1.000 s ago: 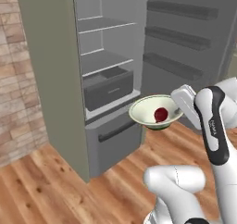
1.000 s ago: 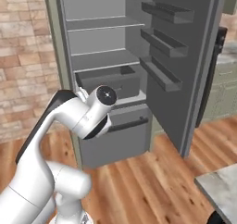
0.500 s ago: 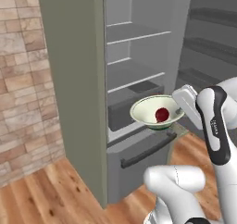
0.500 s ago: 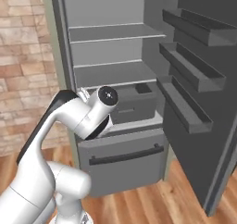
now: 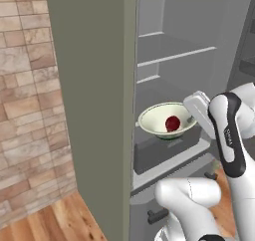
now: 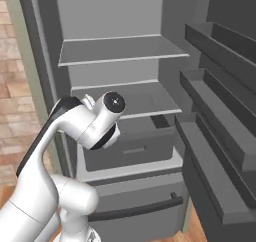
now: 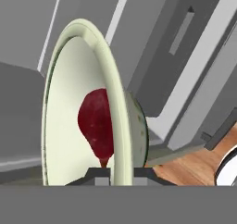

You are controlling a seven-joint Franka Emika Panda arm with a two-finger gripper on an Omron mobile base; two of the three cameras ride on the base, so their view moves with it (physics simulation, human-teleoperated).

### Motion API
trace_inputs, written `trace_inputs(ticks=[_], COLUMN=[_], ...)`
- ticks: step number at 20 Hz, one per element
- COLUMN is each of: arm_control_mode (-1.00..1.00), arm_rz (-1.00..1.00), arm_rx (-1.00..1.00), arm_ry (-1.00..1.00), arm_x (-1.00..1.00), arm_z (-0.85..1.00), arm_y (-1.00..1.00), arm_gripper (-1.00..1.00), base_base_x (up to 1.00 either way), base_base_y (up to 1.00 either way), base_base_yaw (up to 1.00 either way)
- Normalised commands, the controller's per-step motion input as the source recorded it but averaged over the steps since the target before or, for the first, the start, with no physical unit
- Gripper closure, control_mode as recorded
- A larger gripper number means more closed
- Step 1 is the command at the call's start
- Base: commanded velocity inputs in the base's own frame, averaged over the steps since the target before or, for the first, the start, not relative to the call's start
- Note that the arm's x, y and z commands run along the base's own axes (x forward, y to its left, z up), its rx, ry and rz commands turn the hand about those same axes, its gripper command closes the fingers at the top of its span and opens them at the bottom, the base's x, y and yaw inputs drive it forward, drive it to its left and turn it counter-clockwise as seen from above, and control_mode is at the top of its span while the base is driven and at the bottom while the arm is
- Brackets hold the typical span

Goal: Move the mug from next to the sink to the open cabinet. Then, move the bowl with the pear to the fridge to clear the area for faucet cleaning.

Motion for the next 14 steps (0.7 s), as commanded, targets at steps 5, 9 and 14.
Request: trace_inputs(ticks=[5,9,14], arm_control_mode=[1.0,1.0,-1.0], arm_rz=[0.0,0.0,-0.02], arm_rx=[0.0,0.0,0.01], arm_ry=[0.0,0.0,-0.3], arm_x=[0.0,0.0,-0.13], arm_z=[0.0,0.0,0.87], arm_y=[0.0,0.0,0.0], arm_gripper=[1.0,1.0,1.0], base_base_x=[0.35,-0.02,0.0], base_base_y=[-0.51,0.0,0.0], base_base_yaw=[0.0,0.0,0.0])
